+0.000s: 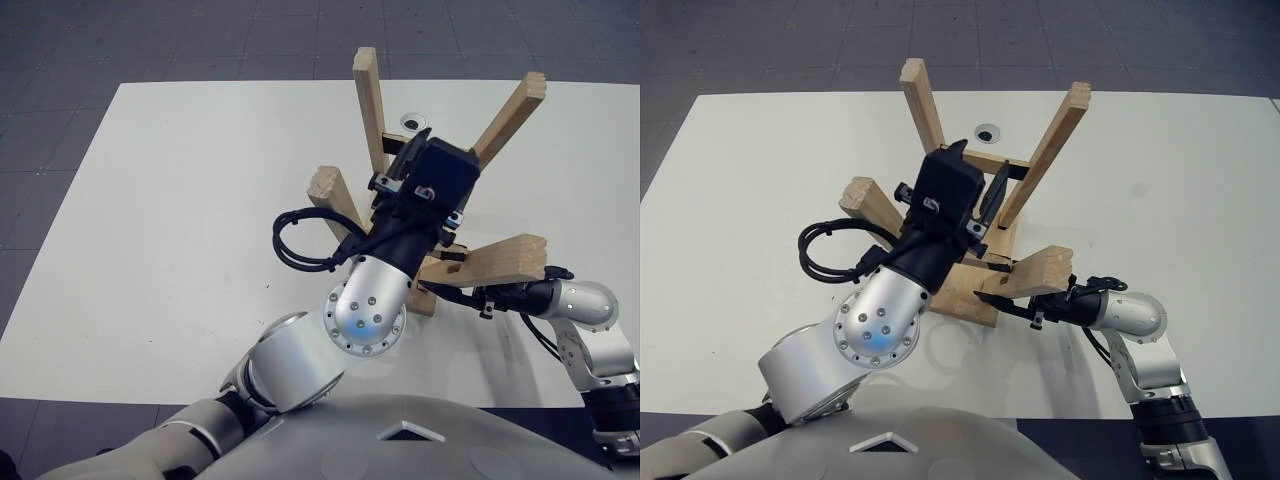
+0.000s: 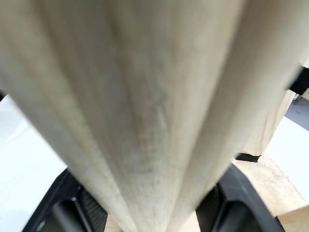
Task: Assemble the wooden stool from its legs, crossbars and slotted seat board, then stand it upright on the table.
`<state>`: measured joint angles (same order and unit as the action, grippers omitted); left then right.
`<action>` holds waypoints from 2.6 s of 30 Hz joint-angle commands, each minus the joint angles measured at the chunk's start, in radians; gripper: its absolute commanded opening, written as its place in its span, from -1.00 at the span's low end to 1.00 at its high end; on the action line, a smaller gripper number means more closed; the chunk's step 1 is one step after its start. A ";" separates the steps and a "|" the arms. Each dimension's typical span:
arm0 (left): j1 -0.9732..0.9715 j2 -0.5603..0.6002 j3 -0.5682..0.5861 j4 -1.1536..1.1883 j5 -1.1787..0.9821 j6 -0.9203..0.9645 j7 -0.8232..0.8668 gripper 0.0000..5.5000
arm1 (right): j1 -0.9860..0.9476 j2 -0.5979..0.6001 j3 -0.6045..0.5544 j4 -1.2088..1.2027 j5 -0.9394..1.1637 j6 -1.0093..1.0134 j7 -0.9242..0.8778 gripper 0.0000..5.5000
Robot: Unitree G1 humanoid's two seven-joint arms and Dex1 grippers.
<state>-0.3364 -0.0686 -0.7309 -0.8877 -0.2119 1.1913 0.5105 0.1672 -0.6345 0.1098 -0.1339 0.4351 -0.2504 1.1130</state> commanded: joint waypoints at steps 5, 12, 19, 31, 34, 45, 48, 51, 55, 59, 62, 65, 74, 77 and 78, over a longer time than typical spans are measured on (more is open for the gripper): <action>0.460 -0.258 0.062 0.017 -0.142 0.186 0.087 -0.11 | 0.015 -0.009 -0.002 0.027 -0.048 0.039 -0.026 -0.24; 0.556 -0.233 0.118 0.023 -0.144 0.234 0.149 -0.11 | 0.021 -0.007 -0.010 0.024 -0.047 0.039 -0.039 -0.24; 0.616 -0.171 0.177 0.050 -0.162 0.239 0.175 -0.11 | 0.018 -0.008 -0.026 0.019 -0.035 0.050 -0.046 -0.24; 0.470 -0.105 0.058 0.056 -0.273 0.046 0.098 -0.11 | 0.029 0.001 -0.003 0.009 -0.049 0.063 -0.044 -0.24; 0.377 -0.113 0.048 -0.018 -0.335 0.039 0.063 -0.11 | 0.031 -0.004 0.013 0.012 -0.061 0.073 -0.034 -0.24; 0.356 -0.119 0.105 -0.062 -0.400 0.057 0.109 -0.11 | 0.021 -0.074 0.099 0.031 -0.123 0.173 -0.010 -0.24; 0.284 -0.106 0.111 -0.089 -0.387 0.009 0.109 -0.11 | 0.005 -0.086 0.135 0.051 -0.153 0.196 -0.014 -0.24; 0.168 -0.086 0.192 -0.122 -0.370 -0.039 0.080 -0.11 | -0.022 -0.087 0.176 0.106 -0.192 0.186 -0.012 -0.24; 0.031 -0.068 0.360 -0.125 -0.368 -0.074 0.049 -0.11 | -0.091 -0.081 0.209 0.184 -0.215 0.167 -0.007 -0.24; -0.107 -0.088 0.580 -0.132 -0.430 -0.100 0.021 -0.11 | -0.153 -0.070 0.234 0.247 -0.220 0.145 -0.013 -0.24; -0.247 -0.100 0.787 -0.140 -0.562 -0.139 0.045 -0.11 | -0.179 -0.064 0.248 0.271 -0.218 0.133 -0.018 -0.24; -0.396 0.078 1.057 -0.069 -0.902 -0.242 0.131 -0.11 | -0.190 -0.074 0.253 0.264 -0.206 0.146 -0.015 -0.24; -0.086 0.784 1.361 0.421 -1.007 -0.226 -0.234 -0.11 | -0.218 -0.158 0.292 0.207 -0.161 0.234 0.101 -0.24; 0.081 0.803 1.256 0.404 -0.845 -0.289 -0.385 -0.11 | -0.225 -0.195 0.309 0.198 -0.177 0.250 0.125 -0.24; 0.117 0.791 1.229 0.386 -0.808 -0.309 -0.411 -0.11 | -0.230 -0.204 0.316 0.201 -0.190 0.247 0.129 -0.24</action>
<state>-0.2864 0.7196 0.5570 -0.4773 -1.0905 0.9126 0.1613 -0.1356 -0.7279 0.3157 0.0031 0.4185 -0.1485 1.1423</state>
